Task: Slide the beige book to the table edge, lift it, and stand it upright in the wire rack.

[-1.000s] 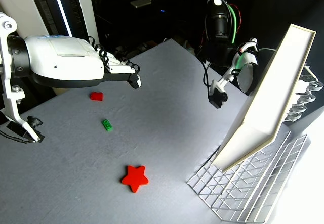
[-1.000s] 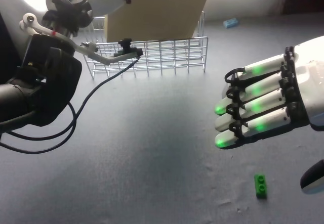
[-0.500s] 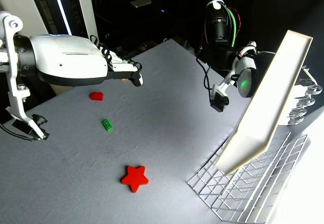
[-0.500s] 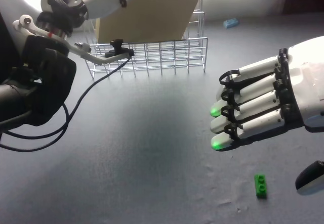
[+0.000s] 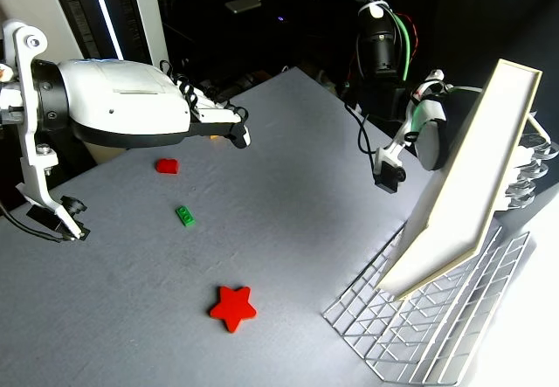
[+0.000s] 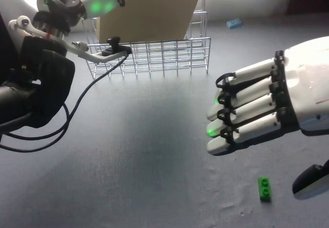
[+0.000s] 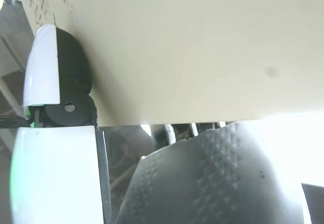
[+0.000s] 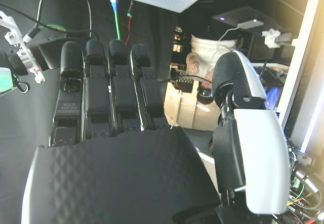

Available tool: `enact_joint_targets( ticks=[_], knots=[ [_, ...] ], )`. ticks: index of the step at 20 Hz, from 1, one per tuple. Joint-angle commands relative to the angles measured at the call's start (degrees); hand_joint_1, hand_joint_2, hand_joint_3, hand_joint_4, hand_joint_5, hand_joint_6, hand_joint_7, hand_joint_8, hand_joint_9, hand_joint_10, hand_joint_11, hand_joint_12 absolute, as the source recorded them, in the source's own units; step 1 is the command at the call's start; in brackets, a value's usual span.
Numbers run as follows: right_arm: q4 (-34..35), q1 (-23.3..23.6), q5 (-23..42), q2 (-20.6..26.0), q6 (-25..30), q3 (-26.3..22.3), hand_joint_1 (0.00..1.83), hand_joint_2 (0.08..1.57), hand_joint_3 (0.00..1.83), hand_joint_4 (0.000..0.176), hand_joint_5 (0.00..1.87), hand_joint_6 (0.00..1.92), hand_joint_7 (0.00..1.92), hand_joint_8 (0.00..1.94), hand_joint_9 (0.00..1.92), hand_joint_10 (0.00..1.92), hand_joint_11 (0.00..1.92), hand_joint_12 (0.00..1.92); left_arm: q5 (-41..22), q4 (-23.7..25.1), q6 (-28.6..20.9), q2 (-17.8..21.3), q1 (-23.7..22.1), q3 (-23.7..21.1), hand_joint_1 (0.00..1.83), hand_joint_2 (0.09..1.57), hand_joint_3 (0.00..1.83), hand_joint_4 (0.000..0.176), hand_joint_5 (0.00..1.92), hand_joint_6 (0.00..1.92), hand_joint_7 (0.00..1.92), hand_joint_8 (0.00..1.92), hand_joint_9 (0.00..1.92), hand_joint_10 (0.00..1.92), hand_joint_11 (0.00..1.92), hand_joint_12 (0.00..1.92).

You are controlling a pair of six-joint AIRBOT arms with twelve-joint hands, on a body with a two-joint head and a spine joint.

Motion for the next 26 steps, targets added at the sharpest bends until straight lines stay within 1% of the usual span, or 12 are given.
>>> enact_joint_targets(
  ticks=[1,5,6,8,10,12,13,15,19,23,25,26],
  knots=[
    [4.64,0.87,0.87,0.18,0.05,-0.15,0.31,1.16,0.0,0.0,0.3,0.0,0.3,0.0,0.29,0.0,0.0,0.81,-6.45,-0.18,0.48,0.13,0.0,0.74,1.35,1.21,0.0,0.0,0.74,1.23,0.75,1.37,0.75,1.48,0.59,1.54],
    [4.65,0.91,0.85,-0.2,0.06,-0.14,0.3,1.16,0.0,0.0,0.31,0.0,0.31,0.0,0.3,0.01,0.0,0.82,-7.01,-0.18,0.56,0.15,0.18,1.1,1.35,1.21,0.0,0.0,0.77,1.19,0.77,1.35,0.76,1.47,0.58,1.54],
    [4.65,0.91,0.85,-0.3,0.06,-0.14,0.28,1.17,0.0,0.0,0.3,0.0,0.31,0.0,0.3,0.0,0.0,0.82,-7.25,-0.16,0.56,0.16,0.17,1.2,1.35,1.21,0.0,0.0,0.75,1.22,0.77,1.34,0.77,1.47,0.61,1.52],
    [4.65,0.92,0.85,-0.57,0.06,-0.14,0.3,1.16,0.0,0.0,0.3,0.0,0.3,0.0,0.28,0.0,0.0,0.82,-7.49,-0.13,0.68,0.22,0.03,1.57,1.35,1.21,0.0,0.0,0.75,1.22,0.77,1.35,0.75,1.5,0.58,1.53],
    [4.65,0.95,0.84,-0.77,0.06,-0.14,0.29,1.17,0.0,0.0,0.28,0.0,0.28,0.0,0.26,0.0,0.0,0.75,-7.49,-0.08,0.78,0.35,-0.28,1.83,1.35,1.21,0.0,0.0,0.75,1.22,0.76,1.36,0.75,1.49,0.59,1.53],
    [4.65,0.95,0.84,-0.94,0.05,-0.14,0.31,1.16,0.0,0.0,0.3,0.0,0.3,0.0,0.29,0.01,0.0,0.83,-7.49,0.29,0.77,0.84,-0.75,1.66,1.34,1.21,0.0,0.0,0.75,1.2,0.77,1.35,0.77,1.5,0.6,1.53],
    [4.65,0.94,0.84,-1.04,0.05,-0.14,0.3,1.17,0.0,0.0,0.29,0.0,0.29,0.0,0.28,0.0,0.0,0.8,-7.49,0.34,0.77,1.01,-1.03,1.57,1.34,1.22,0.0,0.0,0.73,1.25,0.74,1.38,0.75,1.51,0.58,1.55],
    [4.65,1.01,0.85,-1.17,0.05,-0.15,0.29,1.17,0.0,0.0,0.29,0.0,0.28,0.0,0.27,0.0,0.0,0.79,-7.57,0.38,0.78,0.89,-1.29,1.54,1.34,1.22,0.0,0.0,0.74,1.25,0.73,1.39,0.74,1.5,0.59,1.54],
    [4.65,1.07,0.85,-1.25,0.05,-0.15,0.3,1.17,0.0,0.0,0.27,0.0,0.28,0.0,0.27,0.0,0.0,0.78,-9.87,0.37,0.78,0.31,-0.82,1.13,1.34,1.22,0.0,0.0,0.76,1.22,0.72,1.4,0.74,1.51,0.6,1.53],
    [4.65,1.18,0.88,-1.5,0.06,-0.22,0.29,1.18,0.0,0.0,0.26,0.0,0.28,0.0,0.26,0.0,0.0,0.73,-10.9,0.34,0.78,-0.33,0.16,1.06,1.35,1.21,0.0,0.0,0.79,1.2,0.75,1.36,0.75,1.48,0.61,1.51],
    [4.65,1.19,0.88,-1.71,0.08,-0.38,0.27,1.18,0.0,0.0,0.29,0.01,0.31,0.01,0.29,0.01,0.0,0.8,-11.14,0.33,0.78,-0.7,0.44,1.1,1.35,1.2,0.0,0.0,0.79,1.18,0.76,1.35,0.76,1.47,0.62,1.49],
    [4.65,1.19,0.88,-1.79,0.13,-0.38,0.29,1.19,0.0,0.0,0.25,0.01,0.27,0.01,0.24,0.01,0.0,0.68,-11.15,0.33,0.78,-0.76,0.5,1.1,1.35,1.21,0.0,0.0,0.79,1.19,0.75,1.36,0.76,1.48,0.63,1.49]
  ],
)
